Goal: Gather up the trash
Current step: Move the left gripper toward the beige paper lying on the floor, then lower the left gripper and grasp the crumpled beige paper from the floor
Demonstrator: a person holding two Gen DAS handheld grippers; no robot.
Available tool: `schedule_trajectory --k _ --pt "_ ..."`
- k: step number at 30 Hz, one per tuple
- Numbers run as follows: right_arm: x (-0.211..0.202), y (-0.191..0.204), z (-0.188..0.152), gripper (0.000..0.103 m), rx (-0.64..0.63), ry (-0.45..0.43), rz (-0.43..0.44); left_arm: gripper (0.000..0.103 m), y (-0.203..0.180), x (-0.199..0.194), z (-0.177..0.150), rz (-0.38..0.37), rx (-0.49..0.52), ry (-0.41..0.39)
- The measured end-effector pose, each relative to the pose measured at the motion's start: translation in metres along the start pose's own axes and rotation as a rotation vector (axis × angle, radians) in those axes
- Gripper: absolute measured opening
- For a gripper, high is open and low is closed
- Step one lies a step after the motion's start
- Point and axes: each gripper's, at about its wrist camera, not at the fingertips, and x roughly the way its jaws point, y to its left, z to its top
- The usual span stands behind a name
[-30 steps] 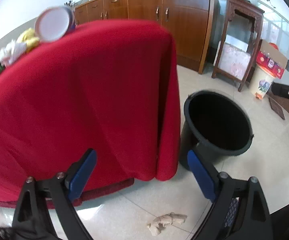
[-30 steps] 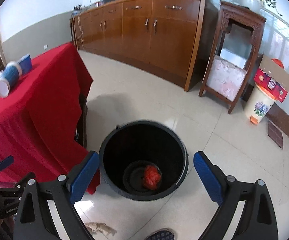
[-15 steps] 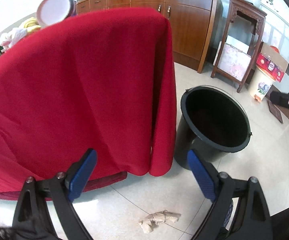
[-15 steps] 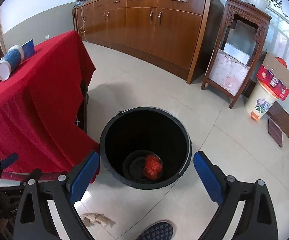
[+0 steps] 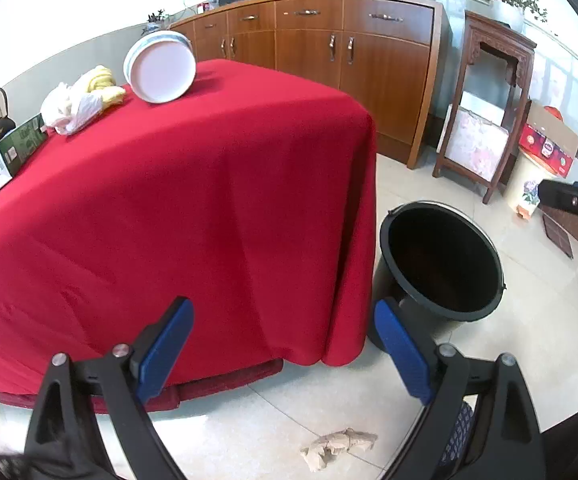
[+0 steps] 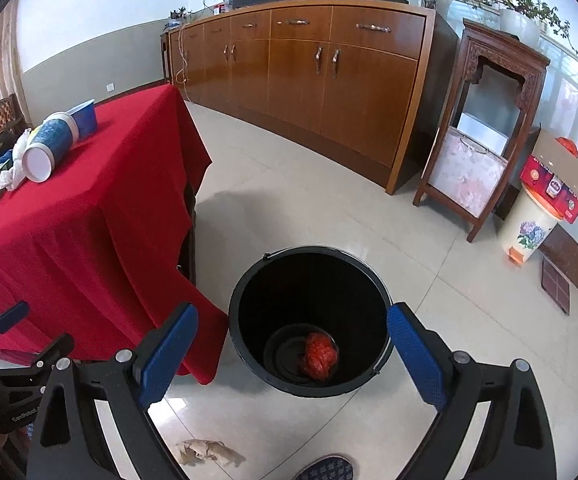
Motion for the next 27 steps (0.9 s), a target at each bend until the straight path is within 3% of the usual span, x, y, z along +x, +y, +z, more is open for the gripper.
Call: schedule_trajectory --k 10,14,17,21,27 --pt "-0.011 -0.005 0.008 0.097 0.026 -0.037 -0.008 0.092 0.001 -0.005 0.000 0.003 0.007 0.005" --pt "-0.009 -0.009 0.013 0.097 0.032 -0.070 -0.021 0.092 0.001 0.008 -0.017 -0.015 0.020 0.037" --pt "0.002 -0.018 0.012 0.097 0.036 -0.040 -0.041 0.091 -0.005 0.041 -0.053 -0.035 0.028 0.140" --pt "0.010 -0.030 0.006 0.097 0.033 -0.016 -0.067 0.073 -0.018 0.087 -0.103 -0.071 0.029 0.290" --pt "0.018 -0.038 -0.018 0.097 0.003 0.057 -0.075 0.072 -0.043 0.115 -0.141 -0.073 0.051 0.326"
